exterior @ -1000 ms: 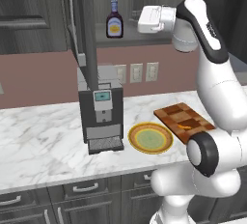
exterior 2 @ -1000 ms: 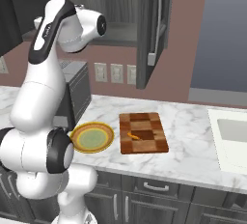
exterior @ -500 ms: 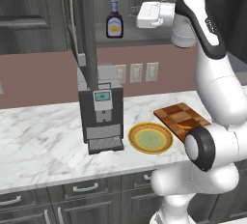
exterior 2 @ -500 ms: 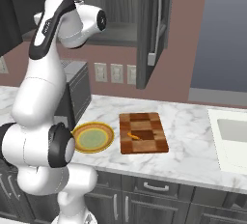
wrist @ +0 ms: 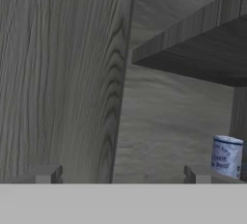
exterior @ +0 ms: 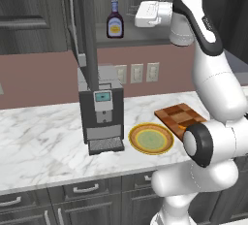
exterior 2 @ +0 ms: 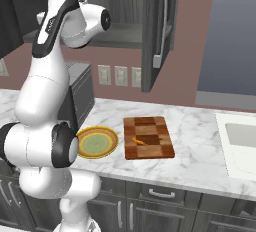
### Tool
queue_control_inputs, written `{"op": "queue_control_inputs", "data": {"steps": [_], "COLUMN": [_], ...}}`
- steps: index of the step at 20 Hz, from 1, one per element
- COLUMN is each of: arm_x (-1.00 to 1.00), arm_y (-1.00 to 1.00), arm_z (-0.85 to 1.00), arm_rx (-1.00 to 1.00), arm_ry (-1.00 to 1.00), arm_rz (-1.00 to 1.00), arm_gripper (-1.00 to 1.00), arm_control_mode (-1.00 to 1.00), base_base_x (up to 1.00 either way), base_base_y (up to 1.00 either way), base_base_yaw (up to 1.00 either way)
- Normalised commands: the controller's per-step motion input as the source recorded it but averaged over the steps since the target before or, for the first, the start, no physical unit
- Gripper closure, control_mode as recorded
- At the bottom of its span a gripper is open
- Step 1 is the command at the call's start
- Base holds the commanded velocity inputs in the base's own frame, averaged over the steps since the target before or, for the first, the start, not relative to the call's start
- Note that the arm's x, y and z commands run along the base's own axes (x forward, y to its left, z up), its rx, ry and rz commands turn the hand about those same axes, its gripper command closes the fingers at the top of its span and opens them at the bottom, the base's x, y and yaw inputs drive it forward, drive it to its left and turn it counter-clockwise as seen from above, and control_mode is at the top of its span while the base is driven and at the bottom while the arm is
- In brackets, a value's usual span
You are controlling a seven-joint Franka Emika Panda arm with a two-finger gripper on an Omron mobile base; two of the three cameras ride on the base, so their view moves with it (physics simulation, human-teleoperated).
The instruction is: Pick the shrimp from the plate and place it on the cutting board. Then pick the condiment bottle from the cabinet and place it next to the cutting board.
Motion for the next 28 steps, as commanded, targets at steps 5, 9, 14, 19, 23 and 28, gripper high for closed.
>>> {"op": "queue_control_inputs", "data": {"steps": [5, 9, 14, 19, 23, 28], "arm_x": [0.21, 0.23, 0.21, 0.16, 0.12, 0.11], "arm_y": [0.03, 0.00, 0.00, 0.06, 0.09, 0.09], "arm_z": [0.00, 0.00, 0.00, 0.00, 0.00, 0.00], "arm_rx": [0.00, 0.00, 0.00, 0.00, 0.00, 0.00], "arm_ry": [0.00, 0.00, 0.00, 0.00, 0.00, 0.00], "arm_rz": [0.00, 0.00, 0.00, 0.00, 0.00, 0.00], "arm_gripper": [-1.00, -1.00, -1.00, -1.00, -1.00, -1.00], "arm_control_mode": [-1.00, -1.00, -1.00, -1.00, -1.00, -1.00], "base_base_x": [0.00, 0.00, 0.00, 0.00, 0.00, 0.00], "base_base_y": [0.00, 0.00, 0.00, 0.00, 0.00, 0.00], "base_base_yaw": [0.00, 0.00, 0.00, 0.00, 0.00, 0.00]}}
